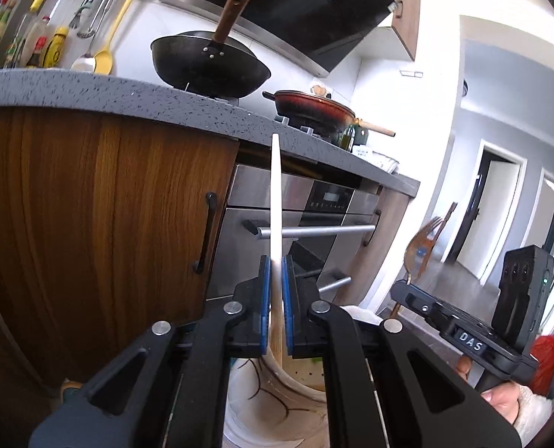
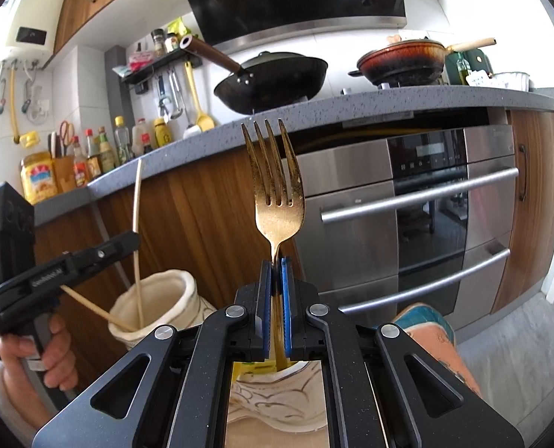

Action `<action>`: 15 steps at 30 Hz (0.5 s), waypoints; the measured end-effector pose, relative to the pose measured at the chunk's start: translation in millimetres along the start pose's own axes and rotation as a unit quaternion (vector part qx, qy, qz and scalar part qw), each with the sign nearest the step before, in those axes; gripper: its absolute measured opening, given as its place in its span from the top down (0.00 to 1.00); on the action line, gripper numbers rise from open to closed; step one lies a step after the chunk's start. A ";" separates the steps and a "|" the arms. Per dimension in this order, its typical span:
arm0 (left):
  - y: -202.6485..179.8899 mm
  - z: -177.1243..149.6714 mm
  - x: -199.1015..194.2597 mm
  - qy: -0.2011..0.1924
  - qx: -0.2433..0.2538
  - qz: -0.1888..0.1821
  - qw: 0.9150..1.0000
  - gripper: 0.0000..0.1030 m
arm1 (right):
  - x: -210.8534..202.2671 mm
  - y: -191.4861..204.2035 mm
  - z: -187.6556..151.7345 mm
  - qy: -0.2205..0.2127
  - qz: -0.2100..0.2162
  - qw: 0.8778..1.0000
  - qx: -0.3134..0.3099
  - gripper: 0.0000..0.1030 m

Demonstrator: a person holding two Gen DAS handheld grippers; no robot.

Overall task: Organize utensils
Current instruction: 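Lift the chopstick and gold fork and lower them into the holder, then open both tools to release the utensils and withdraw from the holder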

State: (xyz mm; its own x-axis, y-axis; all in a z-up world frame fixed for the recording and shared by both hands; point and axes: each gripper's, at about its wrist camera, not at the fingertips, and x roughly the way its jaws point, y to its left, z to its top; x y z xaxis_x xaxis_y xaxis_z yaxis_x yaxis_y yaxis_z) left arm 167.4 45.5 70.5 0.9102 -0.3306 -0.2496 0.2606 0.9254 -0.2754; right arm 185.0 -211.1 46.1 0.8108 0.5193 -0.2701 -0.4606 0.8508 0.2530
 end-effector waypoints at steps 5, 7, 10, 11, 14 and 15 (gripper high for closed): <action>-1.9 -0.3 -2.7 -0.002 0.004 0.000 1.000 0.94 | 3.1 2.0 -3.3 0.005 0.002 1.000 -0.005 0.94; -0.9 0.3 -3.0 -0.004 0.001 -0.006 1.000 0.94 | 3.0 1.7 -3.6 0.004 0.002 1.000 -0.003 0.94; -1.6 -0.3 -2.5 -0.004 0.004 -0.004 1.000 0.94 | 4.1 1.3 -3.6 0.005 0.002 1.000 0.001 0.94; -1.6 -0.6 -2.5 -0.003 0.005 -0.004 1.000 0.94 | 4.1 0.5 -3.3 0.005 0.003 1.000 0.003 0.94; 0.1 -0.3 -4.3 -0.007 0.002 -0.003 1.000 0.86 | 4.3 -2.0 -2.8 0.006 0.005 1.000 0.008 0.94; 0.7 -0.2 -6.0 -0.009 0.000 -0.003 1.000 0.84 | 4.6 -2.4 -2.3 0.007 0.005 1.000 0.009 0.91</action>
State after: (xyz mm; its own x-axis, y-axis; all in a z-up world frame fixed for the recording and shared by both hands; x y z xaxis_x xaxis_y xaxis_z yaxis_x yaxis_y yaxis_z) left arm 162.2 48.1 71.6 0.9144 -0.3323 -0.2310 0.2655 0.9233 -0.2774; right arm 189.0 -210.6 42.1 0.8008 0.5297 -0.2794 -0.4631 0.8435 0.2721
